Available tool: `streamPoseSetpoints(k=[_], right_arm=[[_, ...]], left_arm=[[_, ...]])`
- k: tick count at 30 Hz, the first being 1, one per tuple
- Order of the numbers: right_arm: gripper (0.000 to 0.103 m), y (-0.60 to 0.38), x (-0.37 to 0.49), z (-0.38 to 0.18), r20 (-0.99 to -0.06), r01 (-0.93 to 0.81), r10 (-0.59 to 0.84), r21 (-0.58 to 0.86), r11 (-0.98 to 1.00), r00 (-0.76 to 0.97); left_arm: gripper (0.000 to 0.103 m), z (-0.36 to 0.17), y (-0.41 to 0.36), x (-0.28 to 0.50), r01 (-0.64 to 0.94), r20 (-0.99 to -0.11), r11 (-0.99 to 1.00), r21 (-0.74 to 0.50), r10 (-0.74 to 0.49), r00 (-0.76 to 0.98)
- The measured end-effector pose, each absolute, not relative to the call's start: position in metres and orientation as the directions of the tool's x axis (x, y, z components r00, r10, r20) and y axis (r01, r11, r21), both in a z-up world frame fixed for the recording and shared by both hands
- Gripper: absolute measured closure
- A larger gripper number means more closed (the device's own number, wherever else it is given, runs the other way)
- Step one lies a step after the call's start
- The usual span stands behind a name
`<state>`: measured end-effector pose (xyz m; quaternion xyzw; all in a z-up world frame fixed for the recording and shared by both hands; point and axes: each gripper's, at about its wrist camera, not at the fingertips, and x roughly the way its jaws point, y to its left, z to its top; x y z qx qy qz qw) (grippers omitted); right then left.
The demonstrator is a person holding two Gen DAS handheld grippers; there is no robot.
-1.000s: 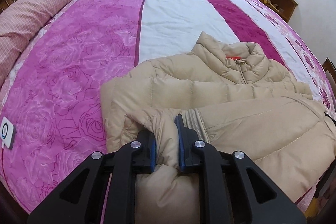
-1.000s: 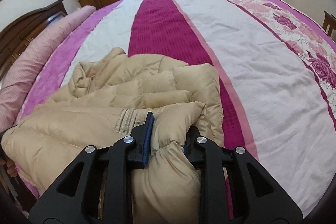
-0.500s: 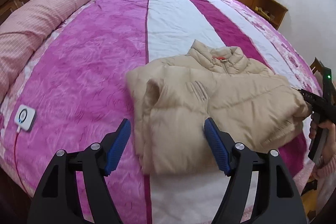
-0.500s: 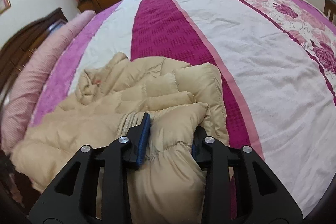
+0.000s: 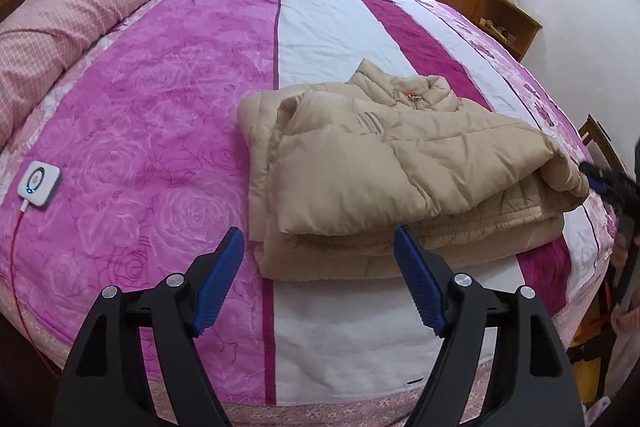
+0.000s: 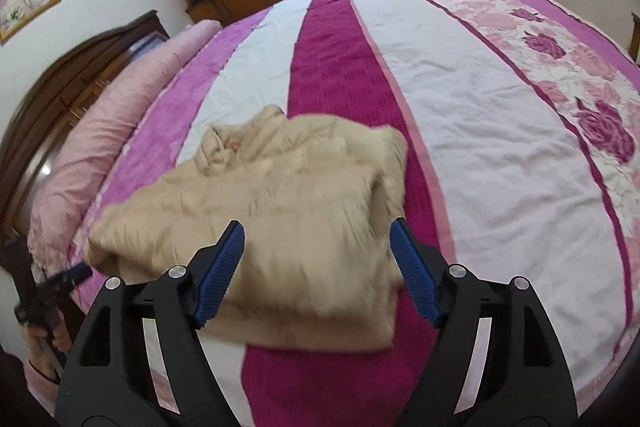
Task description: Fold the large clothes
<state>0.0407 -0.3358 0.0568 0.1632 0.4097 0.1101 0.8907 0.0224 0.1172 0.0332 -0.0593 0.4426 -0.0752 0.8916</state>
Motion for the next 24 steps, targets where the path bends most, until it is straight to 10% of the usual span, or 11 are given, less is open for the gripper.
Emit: streamPoseSetpoints(k=[14, 19, 24], right_arm=[[0.029, -0.323, 0.027, 0.018, -0.709, -0.020, 0.348, 0.427, 0.904, 0.613], [0.074, -0.316, 0.029, 0.027, -0.686, -0.051, 0.345, 0.411, 0.910, 0.640], [0.089, -0.314, 0.030, 0.048, -0.647, -0.092, 0.343, 0.389, 0.917, 0.681]], left_arm=[[0.036, 0.014, 0.106, 0.039, 0.071, -0.777, 0.966, -0.248, -0.242, 0.581], [0.073, 0.018, 0.101, 0.041, 0.087, -0.777, 0.960, -0.267, -0.268, 0.569], [0.088, 0.040, 0.097, 0.044, 0.106, -0.758, 0.960, -0.258, -0.269, 0.595]])
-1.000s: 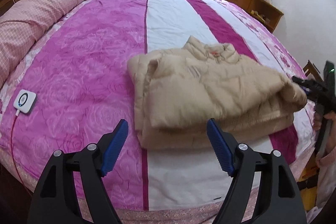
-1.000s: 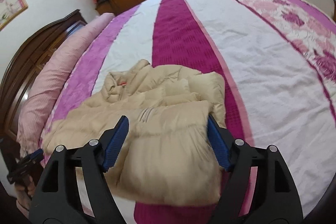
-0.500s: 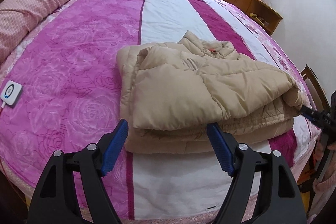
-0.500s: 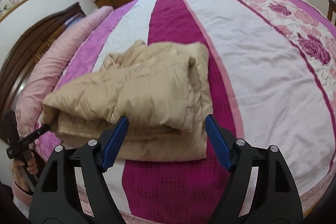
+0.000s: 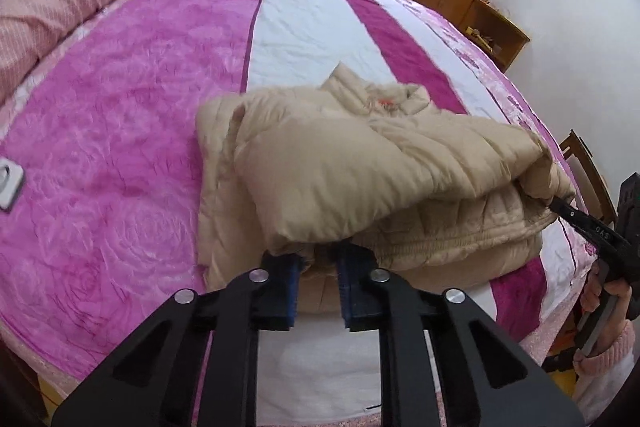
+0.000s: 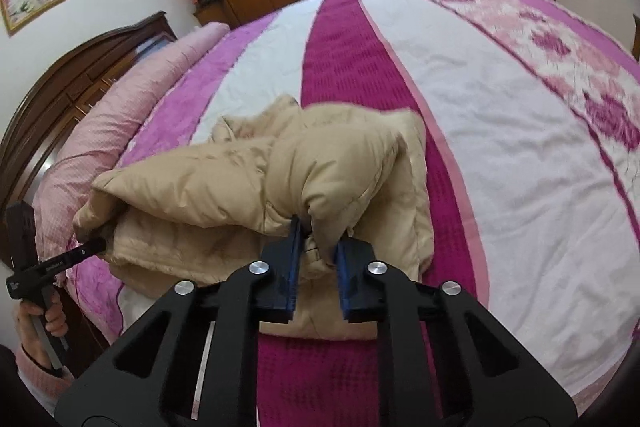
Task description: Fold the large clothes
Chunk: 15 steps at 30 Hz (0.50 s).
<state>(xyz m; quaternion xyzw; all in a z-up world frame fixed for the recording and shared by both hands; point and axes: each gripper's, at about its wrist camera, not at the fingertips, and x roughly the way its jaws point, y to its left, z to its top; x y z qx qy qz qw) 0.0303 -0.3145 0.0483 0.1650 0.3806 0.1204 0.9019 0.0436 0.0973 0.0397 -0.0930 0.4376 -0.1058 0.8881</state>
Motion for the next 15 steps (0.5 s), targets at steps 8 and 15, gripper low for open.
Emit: streamPoseSetpoints(k=[8, 15], right_arm=[[0.090, -0.311, 0.067, 0.077, -0.598, -0.101, 0.347, 0.405, 0.909, 0.723], [0.088, -0.309, 0.123, 0.087, -0.603, -0.062, 0.295, 0.376, 0.924, 0.741]], left_arm=[[0.088, 0.077, 0.091, 0.079, 0.108, -0.734, 0.977, -0.185, -0.211, 0.646], [0.074, 0.090, 0.083, 0.120, 0.087, -0.725, 0.992, -0.096, -0.129, 0.677]])
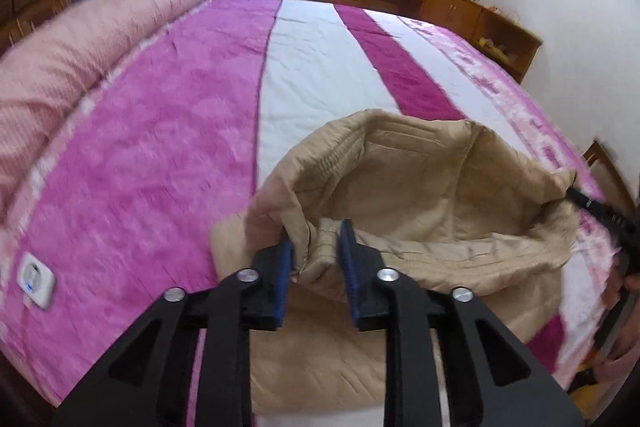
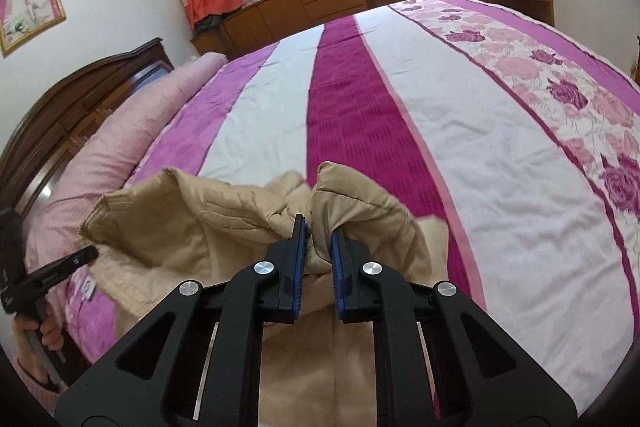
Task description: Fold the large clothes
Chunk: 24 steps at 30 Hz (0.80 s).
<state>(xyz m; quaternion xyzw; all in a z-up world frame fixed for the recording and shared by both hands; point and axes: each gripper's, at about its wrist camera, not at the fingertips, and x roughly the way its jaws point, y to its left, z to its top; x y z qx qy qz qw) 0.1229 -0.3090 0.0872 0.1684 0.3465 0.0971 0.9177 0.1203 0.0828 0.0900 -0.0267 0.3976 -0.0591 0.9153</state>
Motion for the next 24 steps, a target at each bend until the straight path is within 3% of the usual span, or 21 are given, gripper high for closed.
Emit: streamPoseSetpoints(k=[2, 5, 8, 10, 16, 18, 24], right_arm=[[0.085, -0.307, 0.137, 0.087, -0.614, -0.045, 0.260, 0.343, 0.938, 0.745], [0.079, -0.306, 0.152, 0.083, -0.628, -0.024, 0.218, 0.302, 0.953, 0.748], [0.074, -0.309, 0.158, 0.082, -0.626, -0.024, 0.206, 0.288, 0.957, 0.752], [0.062, -0.314, 0.155, 0.083, -0.619, -0.027, 0.210, 0.291, 0.956, 0.757], [0.049, -0.332, 0.132, 0.084, -0.603, -0.033, 0.232, 0.322, 0.946, 0.763], [0.039, -0.338, 0.122, 0.083, -0.597, -0.039, 0.236, 0.324, 0.945, 0.767], [0.038, -0.348, 0.122, 0.067, -0.644, -0.038, 0.227, 0.293, 0.955, 0.731]], left_arm=[[0.050, 0.092, 0.082, 0.122, 0.078, -0.722, 0.994, -0.072, -0.106, 0.684], [0.039, 0.099, 0.084, 0.117, 0.077, -0.713, 0.994, -0.076, -0.108, 0.693], [0.036, 0.109, 0.087, 0.108, 0.082, -0.695, 0.995, -0.057, -0.098, 0.712], [0.034, 0.112, 0.091, 0.104, 0.078, -0.689, 0.996, -0.052, -0.093, 0.719], [0.030, 0.109, 0.102, 0.097, 0.068, -0.692, 0.995, -0.079, -0.104, 0.714], [0.030, 0.099, 0.107, 0.101, 0.054, -0.707, 0.996, -0.075, -0.091, 0.701], [0.026, 0.065, 0.116, 0.122, 0.048, -0.732, 0.991, -0.124, -0.124, 0.669]])
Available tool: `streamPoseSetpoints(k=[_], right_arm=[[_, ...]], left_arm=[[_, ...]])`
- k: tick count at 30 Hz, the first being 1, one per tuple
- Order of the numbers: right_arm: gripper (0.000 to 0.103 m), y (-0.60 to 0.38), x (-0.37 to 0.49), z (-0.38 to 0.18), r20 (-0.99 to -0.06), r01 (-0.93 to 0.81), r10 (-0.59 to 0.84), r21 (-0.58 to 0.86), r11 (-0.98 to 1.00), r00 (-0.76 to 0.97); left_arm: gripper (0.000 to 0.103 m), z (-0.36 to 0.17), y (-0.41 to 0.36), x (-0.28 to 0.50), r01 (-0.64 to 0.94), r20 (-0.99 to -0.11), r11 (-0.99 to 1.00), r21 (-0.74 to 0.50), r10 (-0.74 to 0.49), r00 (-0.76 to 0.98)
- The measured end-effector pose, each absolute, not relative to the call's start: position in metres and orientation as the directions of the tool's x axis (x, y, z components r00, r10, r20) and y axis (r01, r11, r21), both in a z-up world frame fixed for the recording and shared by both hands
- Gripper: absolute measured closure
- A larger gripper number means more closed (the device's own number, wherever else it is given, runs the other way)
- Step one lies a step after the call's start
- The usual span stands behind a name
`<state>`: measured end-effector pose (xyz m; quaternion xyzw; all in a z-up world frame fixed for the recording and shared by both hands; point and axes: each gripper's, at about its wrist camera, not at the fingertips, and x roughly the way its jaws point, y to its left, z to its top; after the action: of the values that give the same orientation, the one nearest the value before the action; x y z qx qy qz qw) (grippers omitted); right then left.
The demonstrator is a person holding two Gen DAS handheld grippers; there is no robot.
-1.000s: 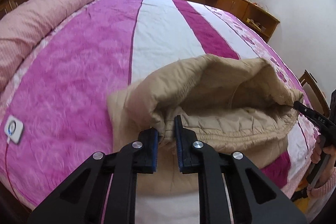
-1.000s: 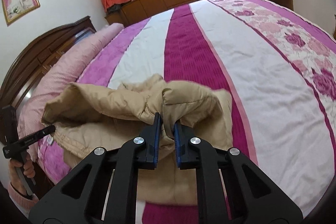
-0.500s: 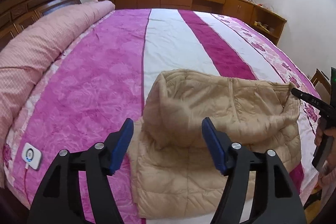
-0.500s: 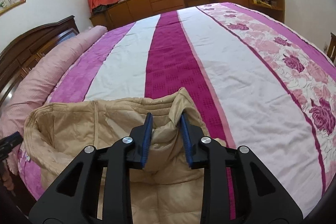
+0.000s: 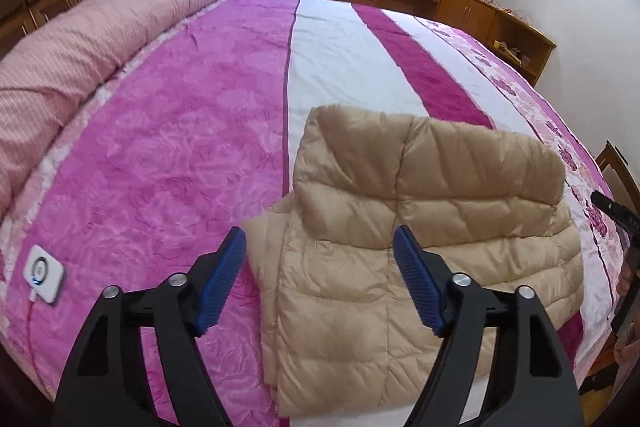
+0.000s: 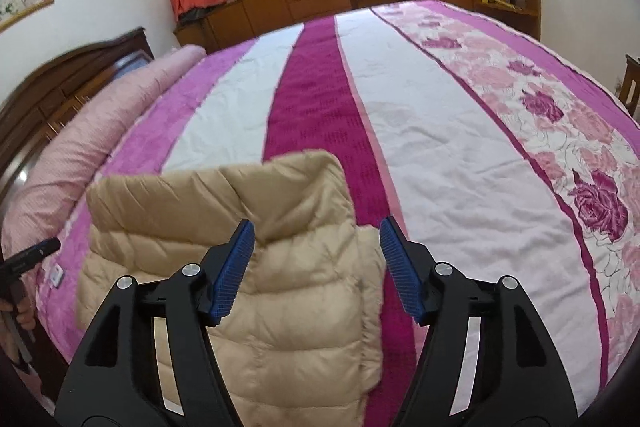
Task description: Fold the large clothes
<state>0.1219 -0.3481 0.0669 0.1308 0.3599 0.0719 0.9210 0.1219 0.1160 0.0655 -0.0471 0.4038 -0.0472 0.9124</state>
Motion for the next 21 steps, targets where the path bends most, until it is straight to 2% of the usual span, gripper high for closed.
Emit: streamPoseSetpoints(k=[2, 7, 10, 11, 12, 13, 14, 16, 21], right_arm=[[0.037, -0.349, 0.130, 0.054, -0.669, -0.031, 0.237, 0.305, 0.952, 0.705], [0.037, -0.347, 0.154, 0.026, -0.707, -0.008, 0.273, 0.354, 0.935, 0.652], [0.038, -0.343, 0.170, 0.010, -0.720, 0.001, 0.319, 0.406, 0.914, 0.616], [0.043, -0.341, 0.173, 0.008, -0.719, 0.001, 0.330, 0.418, 0.909, 0.612], [0.064, -0.338, 0.176, 0.008, -0.709, -0.016, 0.355, 0.437, 0.899, 0.609], [0.079, -0.332, 0.178, 0.011, -0.694, -0.056, 0.391, 0.452, 0.890, 0.605], [0.085, -0.328, 0.179, 0.017, -0.686, -0.080, 0.391, 0.439, 0.895, 0.614], [0.092, -0.321, 0.180, 0.032, -0.659, -0.116, 0.363, 0.388, 0.914, 0.659], [0.092, -0.316, 0.203, 0.031, -0.709, -0.034, 0.223, 0.271, 0.962, 0.669]], left_arm=[[0.021, 0.054, 0.116, 0.131, 0.050, -0.734, 0.990, -0.134, -0.133, 0.666], [0.021, 0.027, 0.122, 0.160, 0.016, -0.740, 0.979, -0.204, -0.165, 0.652], [0.021, 0.014, 0.131, 0.177, -0.012, -0.727, 0.947, -0.321, -0.239, 0.643], [0.029, 0.008, 0.134, 0.184, -0.020, -0.721, 0.916, -0.400, -0.301, 0.625], [0.040, 0.002, 0.136, 0.188, -0.024, -0.711, 0.888, -0.458, -0.350, 0.609], [0.065, -0.003, 0.138, 0.193, -0.046, -0.707, 0.865, -0.499, -0.376, 0.599], [0.084, -0.004, 0.139, 0.195, -0.057, -0.709, 0.862, -0.503, -0.374, 0.598], [0.090, -0.003, 0.138, 0.197, -0.071, -0.710, 0.882, -0.467, -0.326, 0.624], [0.091, -0.007, 0.133, 0.217, -0.113, -0.745, 0.916, -0.385, -0.236, 0.623]])
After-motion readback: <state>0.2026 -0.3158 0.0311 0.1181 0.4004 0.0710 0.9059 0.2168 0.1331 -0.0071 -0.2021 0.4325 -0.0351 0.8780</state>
